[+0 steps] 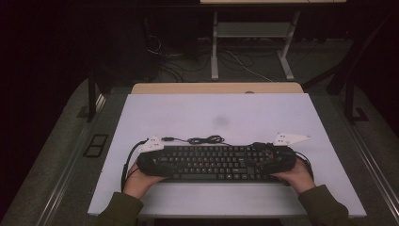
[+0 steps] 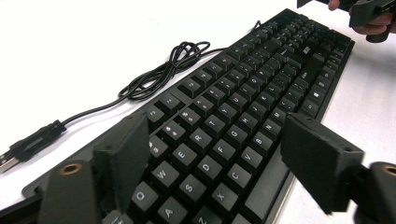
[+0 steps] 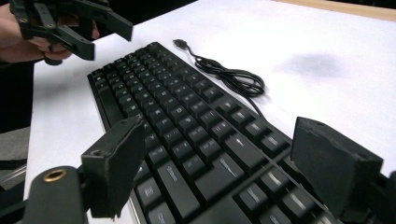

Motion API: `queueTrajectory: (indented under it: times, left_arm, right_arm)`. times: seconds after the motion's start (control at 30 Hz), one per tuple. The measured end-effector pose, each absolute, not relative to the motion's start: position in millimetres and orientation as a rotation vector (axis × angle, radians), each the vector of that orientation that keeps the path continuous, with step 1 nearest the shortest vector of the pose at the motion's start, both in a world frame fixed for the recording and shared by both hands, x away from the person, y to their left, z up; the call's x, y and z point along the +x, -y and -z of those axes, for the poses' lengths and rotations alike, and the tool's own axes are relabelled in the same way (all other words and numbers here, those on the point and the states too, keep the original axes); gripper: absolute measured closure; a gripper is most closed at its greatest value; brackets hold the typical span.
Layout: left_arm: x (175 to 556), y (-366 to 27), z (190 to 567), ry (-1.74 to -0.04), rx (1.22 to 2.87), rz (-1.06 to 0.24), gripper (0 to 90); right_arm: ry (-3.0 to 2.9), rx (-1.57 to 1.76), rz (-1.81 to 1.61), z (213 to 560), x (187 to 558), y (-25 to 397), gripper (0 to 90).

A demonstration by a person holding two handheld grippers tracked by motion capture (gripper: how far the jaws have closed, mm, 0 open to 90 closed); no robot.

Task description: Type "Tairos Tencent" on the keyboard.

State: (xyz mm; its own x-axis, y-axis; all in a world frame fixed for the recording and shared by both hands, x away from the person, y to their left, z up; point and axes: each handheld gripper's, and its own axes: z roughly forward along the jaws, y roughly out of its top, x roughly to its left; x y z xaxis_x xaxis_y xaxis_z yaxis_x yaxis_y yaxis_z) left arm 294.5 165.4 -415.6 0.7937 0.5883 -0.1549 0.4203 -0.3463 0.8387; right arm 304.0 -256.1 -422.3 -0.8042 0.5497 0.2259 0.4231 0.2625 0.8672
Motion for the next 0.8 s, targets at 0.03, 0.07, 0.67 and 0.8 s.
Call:
queueTrajectory:
  times: [0.03, 0.07, 0.67, 0.8]
  left_arm:
    - [293, -167, 416, -0.755, 1.986, -0.216, 20.4]
    - [292, -168, 416, -0.755, 1.986, -0.217, 19.2]
    - [276, -187, 423, -0.808, 1.975, -0.262, 7.6]
    - [277, -188, 423, -0.815, 1.966, -0.275, 4.4]
  right_arm:
    - [-2.392, 0.934, -1.587, 423, 303, 258, 15.9]
    - [-2.384, 0.939, -1.589, 423, 302, 260, 15.9]
    - [-2.305, 1.022, -1.572, 431, 279, 302, 13.8]
    - [-2.305, 1.037, -1.566, 434, 275, 307, 13.8]
